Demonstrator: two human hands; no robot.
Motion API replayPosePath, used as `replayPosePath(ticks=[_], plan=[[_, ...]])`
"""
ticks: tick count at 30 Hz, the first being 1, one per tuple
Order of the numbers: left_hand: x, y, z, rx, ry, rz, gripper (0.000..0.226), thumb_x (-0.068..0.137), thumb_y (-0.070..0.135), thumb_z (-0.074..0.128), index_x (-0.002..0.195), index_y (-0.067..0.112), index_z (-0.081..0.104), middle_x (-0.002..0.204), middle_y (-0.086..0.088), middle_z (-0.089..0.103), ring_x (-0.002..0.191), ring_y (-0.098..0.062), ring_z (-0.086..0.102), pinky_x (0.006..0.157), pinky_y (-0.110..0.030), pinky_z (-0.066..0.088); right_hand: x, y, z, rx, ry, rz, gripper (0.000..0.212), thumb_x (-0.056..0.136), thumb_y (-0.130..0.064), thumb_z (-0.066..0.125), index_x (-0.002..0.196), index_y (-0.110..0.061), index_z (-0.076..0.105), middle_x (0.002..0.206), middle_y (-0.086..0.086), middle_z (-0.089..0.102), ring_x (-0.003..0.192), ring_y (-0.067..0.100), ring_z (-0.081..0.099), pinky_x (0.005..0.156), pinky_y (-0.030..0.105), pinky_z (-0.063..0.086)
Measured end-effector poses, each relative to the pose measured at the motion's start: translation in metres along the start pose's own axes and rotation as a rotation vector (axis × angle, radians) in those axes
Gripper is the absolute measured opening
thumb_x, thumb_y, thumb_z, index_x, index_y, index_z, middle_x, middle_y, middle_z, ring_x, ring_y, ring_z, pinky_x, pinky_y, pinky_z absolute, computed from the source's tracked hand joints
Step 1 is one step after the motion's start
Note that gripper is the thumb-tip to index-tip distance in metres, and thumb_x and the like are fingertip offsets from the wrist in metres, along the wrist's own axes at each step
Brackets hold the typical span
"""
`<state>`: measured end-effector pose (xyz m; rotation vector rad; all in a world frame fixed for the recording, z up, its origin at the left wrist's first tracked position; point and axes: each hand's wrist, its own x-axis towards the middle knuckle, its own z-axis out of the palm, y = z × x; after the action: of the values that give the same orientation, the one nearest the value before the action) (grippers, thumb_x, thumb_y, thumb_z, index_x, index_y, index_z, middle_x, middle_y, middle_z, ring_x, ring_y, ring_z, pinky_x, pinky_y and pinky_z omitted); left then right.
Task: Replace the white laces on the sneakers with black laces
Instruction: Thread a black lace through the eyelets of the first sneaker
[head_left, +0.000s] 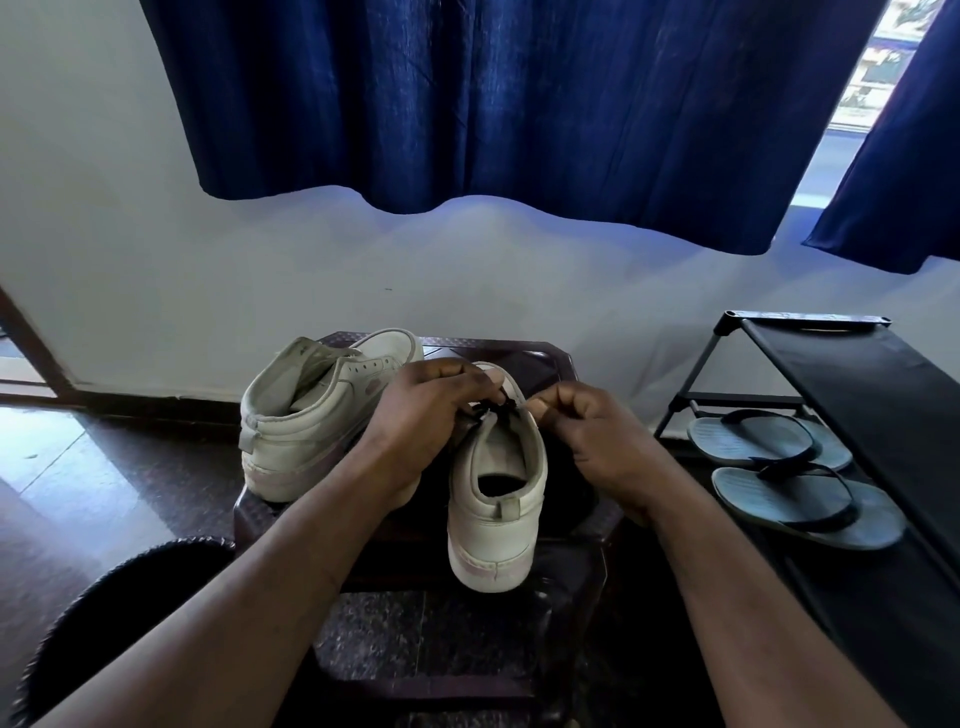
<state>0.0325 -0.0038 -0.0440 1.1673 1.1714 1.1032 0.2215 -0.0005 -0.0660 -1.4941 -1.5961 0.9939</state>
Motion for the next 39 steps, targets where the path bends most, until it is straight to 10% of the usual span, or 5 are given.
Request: replayPosePath(ticks=[7,15,23,29,39], plan=[[-0.001,0.0,-0.001,-0.025,0.027,-0.03,0.028,0.095,0.024,0.074,0.069,0.014,0.072,0.068,-0.005,0.057,0.061,-0.015,0.049,0.058,-0.023,0.042,0.004,0.023,-0.012,-0.674,0.119,0.161,0.037,0.095,-0.047,0.069,0.066,-0.028,0.059,0.099,-0.007,0.059,0.11,0.023,0.047,0.104,0.049,0.041],[0.0,-0.003,-0.003,0.173,-0.052,0.053,0.023,0.094,0.031,0.075,0.078,0.014,0.076,0.077,-0.002,0.071,0.068,-0.009,0.059,0.069,-0.025,0.049,0.002,0.006,-0.005,0.045,0.021,-0.013,0.023,0.093,-0.045,0.068,0.093,-0.024,0.076,0.097,0.012,0.075,0.088,0.026,0.068,0.094,0.059,0.053],[-0.001,-0.01,-0.004,0.272,-0.03,0.082,0.013,0.092,0.027,0.077,0.083,0.018,0.077,0.089,-0.012,0.076,0.072,-0.012,0.065,0.078,-0.041,0.059,0.005,0.009,-0.006,-0.179,0.034,-0.001,0.02,0.096,-0.03,0.073,0.084,-0.014,0.073,0.087,0.018,0.073,0.072,0.021,0.059,0.083,0.054,0.056],[-0.009,-0.007,-0.01,0.516,-0.032,0.248,0.014,0.086,0.039,0.081,0.087,0.029,0.071,0.078,0.014,0.067,0.062,0.0,0.054,0.059,-0.014,0.04,-0.011,-0.006,-0.009,0.202,-0.017,-0.08,0.022,0.089,-0.028,0.08,0.105,-0.016,0.072,0.104,0.013,0.073,0.092,0.012,0.066,0.089,0.035,0.055],[-0.01,-0.008,-0.005,0.905,0.172,0.243,0.024,0.077,0.033,0.067,0.1,0.036,0.06,0.083,0.01,0.062,0.08,-0.018,0.061,0.067,-0.033,0.047,-0.009,-0.008,0.024,-0.345,0.213,-0.181,0.04,0.07,-0.015,0.063,0.105,-0.033,0.068,0.103,-0.021,0.062,0.107,0.02,0.055,0.086,0.032,0.048]])
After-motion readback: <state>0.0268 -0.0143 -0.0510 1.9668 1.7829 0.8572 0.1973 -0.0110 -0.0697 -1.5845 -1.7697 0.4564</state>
